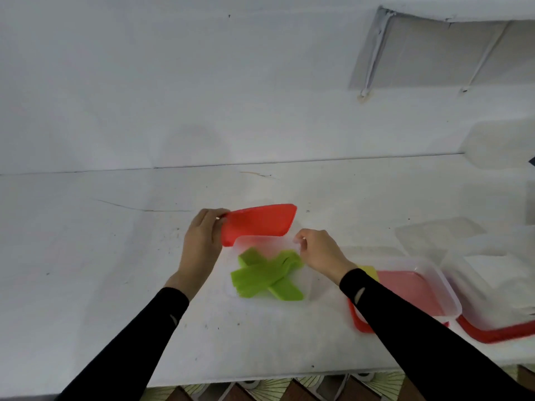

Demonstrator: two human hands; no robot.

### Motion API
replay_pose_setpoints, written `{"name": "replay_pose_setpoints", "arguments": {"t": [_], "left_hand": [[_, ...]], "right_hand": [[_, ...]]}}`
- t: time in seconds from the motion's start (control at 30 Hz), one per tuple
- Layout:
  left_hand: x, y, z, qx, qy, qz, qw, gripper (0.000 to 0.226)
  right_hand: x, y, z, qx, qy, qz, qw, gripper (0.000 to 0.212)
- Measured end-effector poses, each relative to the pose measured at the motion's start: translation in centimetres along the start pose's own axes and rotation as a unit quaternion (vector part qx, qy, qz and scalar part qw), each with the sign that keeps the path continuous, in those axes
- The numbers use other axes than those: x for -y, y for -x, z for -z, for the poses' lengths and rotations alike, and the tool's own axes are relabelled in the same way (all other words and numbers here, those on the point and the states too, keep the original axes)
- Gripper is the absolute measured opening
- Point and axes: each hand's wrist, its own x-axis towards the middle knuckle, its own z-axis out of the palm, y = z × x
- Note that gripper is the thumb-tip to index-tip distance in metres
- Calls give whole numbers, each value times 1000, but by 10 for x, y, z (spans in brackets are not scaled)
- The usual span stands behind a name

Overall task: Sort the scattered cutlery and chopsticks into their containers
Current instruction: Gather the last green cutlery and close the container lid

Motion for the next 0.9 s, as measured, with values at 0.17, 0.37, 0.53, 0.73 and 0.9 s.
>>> {"name": "replay_pose_setpoints", "arguments": {"t": [0.17, 0.37, 0.53, 0.73, 0.9], "left_hand": [[-5, 52, 0, 7, 103, -41, 994, 30], [3, 106, 8, 157, 171, -54, 971, 21], [-18, 94, 0, 181, 238, 265, 917, 63], [-34, 78, -17, 178, 323, 306, 878, 72], [-35, 81, -19, 177, 315, 334, 870, 88]], "right_hand": [[-2, -10, -5, -43, -48, -47, 997, 29], [-3, -1, -14, -1, -310, -143, 940, 54], [1, 4, -26, 28, -359, -116, 926, 56], [11, 18, -32, -48, -386, -104, 915, 65], [6, 29, -38, -61, -416, -132, 898, 56]]}}
